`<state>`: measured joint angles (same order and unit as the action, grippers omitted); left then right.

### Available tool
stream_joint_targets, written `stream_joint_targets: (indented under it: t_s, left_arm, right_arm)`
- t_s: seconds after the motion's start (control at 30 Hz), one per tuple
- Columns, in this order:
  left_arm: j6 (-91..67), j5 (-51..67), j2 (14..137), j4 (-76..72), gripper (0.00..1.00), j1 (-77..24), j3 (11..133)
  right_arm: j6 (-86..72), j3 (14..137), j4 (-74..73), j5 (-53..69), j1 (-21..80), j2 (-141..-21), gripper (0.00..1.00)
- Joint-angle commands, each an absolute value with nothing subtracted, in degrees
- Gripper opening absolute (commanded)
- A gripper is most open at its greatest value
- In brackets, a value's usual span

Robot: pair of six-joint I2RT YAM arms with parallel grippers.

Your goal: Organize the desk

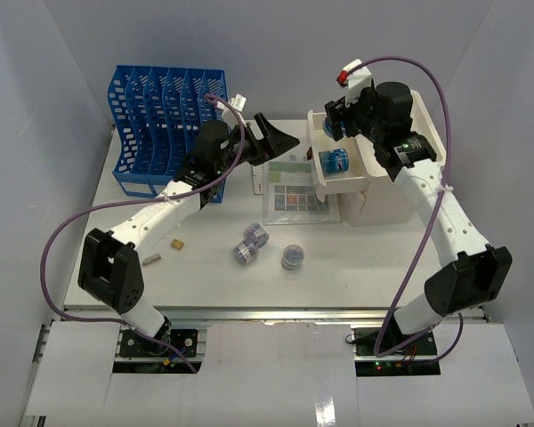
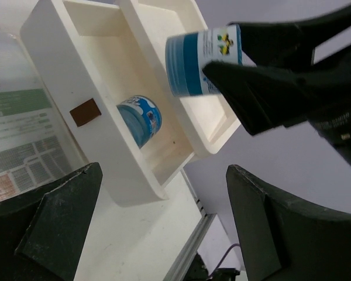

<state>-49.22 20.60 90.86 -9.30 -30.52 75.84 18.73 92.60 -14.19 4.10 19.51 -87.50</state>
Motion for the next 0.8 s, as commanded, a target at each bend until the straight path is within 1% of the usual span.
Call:
stream_joint_targets:
  t_s: [0.0,0.13,0.3,0.4,0.63,0.77]
  left_arm:
    - [-56.8,25.4,92.4,-13.9,0.98,-28.9,79.7]
    - [-62.4,30.5,95.1,-17.1,0.98,-28.1,81.5]
    - [-68.1,38.6,98.4,-21.2,0.98,-28.1,82.1]
    - [-70.9,42.5,99.9,-24.8,0.98,-28.1,82.0]
    - [-70.8,48.4,100.7,-22.9,0.98,-28.4,82.1]
    - [-68.9,49.3,100.4,-19.5,0.98,-28.7,82.0]
  right_arm:
    - [18.0,88.2,-6.3,11.7,19.3,-79.7,0.1]
    - [20.1,77.8,-3.8,20.1,19.3,-71.9,0.1]
    - [21.4,72.6,-3.6,25.6,19.7,-68.6,0.1]
    - [21.4,71.2,-2.9,27.5,20.6,-68.4,0.1]
    - [23.6,72.1,-2.5,26.6,24.7,-70.4,0.1]
    - [23.8,73.2,-2.2,26.4,26.5,-71.5,0.1]
